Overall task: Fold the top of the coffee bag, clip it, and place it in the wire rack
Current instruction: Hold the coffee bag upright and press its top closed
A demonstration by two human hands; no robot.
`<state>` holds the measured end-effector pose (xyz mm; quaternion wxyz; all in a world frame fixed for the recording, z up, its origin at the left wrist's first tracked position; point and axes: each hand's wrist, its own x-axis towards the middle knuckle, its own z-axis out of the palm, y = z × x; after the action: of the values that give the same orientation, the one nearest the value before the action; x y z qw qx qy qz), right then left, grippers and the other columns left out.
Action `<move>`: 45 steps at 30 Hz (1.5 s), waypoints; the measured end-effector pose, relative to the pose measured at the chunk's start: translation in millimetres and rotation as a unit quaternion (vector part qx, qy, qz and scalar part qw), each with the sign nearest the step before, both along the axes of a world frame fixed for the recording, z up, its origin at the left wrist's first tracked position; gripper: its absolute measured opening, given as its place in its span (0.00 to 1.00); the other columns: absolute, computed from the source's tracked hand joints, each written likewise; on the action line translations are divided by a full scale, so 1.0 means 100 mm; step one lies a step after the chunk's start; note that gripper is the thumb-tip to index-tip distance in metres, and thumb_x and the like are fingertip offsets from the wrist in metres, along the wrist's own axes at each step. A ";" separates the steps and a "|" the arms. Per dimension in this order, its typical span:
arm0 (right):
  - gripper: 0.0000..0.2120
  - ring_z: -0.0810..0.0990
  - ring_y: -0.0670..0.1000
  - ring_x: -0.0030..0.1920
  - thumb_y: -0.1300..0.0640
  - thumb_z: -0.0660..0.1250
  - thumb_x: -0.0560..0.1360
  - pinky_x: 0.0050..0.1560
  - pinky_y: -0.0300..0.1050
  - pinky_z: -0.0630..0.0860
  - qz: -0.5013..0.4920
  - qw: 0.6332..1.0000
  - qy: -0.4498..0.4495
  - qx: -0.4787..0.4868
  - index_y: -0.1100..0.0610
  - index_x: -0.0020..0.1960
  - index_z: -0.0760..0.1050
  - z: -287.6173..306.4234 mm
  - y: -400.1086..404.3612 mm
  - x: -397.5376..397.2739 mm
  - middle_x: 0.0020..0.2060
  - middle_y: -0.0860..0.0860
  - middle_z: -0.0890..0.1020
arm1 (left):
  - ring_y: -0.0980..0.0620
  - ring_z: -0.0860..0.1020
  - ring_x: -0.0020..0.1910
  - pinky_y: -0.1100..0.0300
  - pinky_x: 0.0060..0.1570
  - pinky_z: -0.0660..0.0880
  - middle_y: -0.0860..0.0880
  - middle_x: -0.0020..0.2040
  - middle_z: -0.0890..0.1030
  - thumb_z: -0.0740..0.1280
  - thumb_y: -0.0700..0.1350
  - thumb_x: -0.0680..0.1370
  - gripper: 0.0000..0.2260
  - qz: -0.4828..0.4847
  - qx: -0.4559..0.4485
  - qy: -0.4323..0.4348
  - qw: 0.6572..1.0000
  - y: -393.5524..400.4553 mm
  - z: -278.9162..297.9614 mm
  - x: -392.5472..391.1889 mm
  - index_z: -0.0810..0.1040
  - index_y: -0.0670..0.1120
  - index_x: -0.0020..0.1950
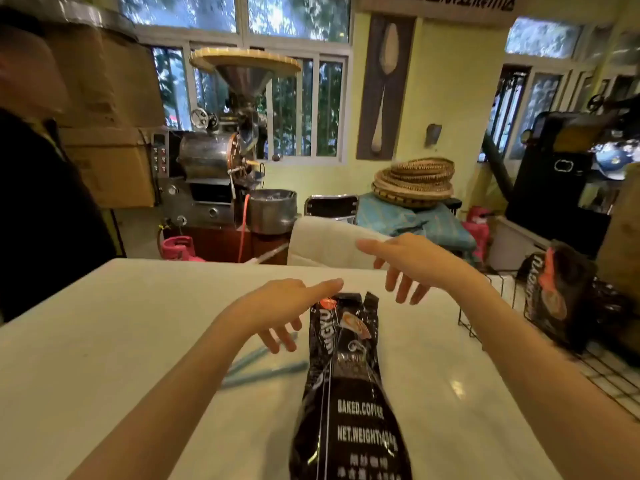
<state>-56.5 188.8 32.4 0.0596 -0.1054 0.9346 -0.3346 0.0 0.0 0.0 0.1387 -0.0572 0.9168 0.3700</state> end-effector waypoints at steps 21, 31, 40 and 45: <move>0.41 0.84 0.58 0.43 0.25 0.62 0.55 0.40 0.54 0.83 0.029 0.976 -0.203 -0.077 0.55 0.56 0.75 -0.94 -0.02 0.26 0.47 0.58 0.83 | 0.44 0.76 0.58 0.47 0.52 0.77 0.48 0.64 0.73 0.65 0.65 0.66 0.37 -0.019 0.071 -0.044 0.996 0.23 -0.57 0.28 0.56 0.55 0.70; 0.33 0.81 0.46 0.46 0.34 0.71 0.57 0.43 0.47 0.81 0.027 0.979 0.057 -0.194 0.46 0.56 0.64 -0.51 0.02 0.37 0.47 0.43 0.79 | 0.66 0.76 0.45 0.70 0.43 0.73 0.65 0.46 0.73 0.76 0.53 0.62 0.42 -0.048 0.150 0.215 0.964 0.24 -0.31 0.29 0.53 0.63 0.67; 0.34 0.78 0.38 0.47 0.40 0.74 0.57 0.41 0.32 0.73 0.040 0.963 0.158 -0.213 0.46 0.58 0.63 -0.48 0.09 0.49 0.46 0.39 0.79 | 0.63 0.70 0.54 0.63 0.55 0.71 0.62 0.56 0.67 0.79 0.56 0.55 0.55 -0.009 0.171 0.303 0.938 0.27 -0.50 0.25 0.46 0.60 0.72; 0.47 0.75 0.46 0.56 0.35 0.73 0.54 0.54 0.43 0.74 0.026 0.975 0.126 -0.181 0.44 0.65 0.54 -0.42 0.07 0.50 0.60 0.48 0.75 | 0.59 0.69 0.60 0.57 0.60 0.71 0.57 0.63 0.67 0.76 0.62 0.51 0.56 0.012 0.185 0.299 0.936 0.27 -0.68 0.23 0.50 0.57 0.72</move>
<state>-6.5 196.0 -9.6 -0.0697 -0.1804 0.8553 -0.4807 23.5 26.6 -68.3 -0.1378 0.0715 0.8307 0.5346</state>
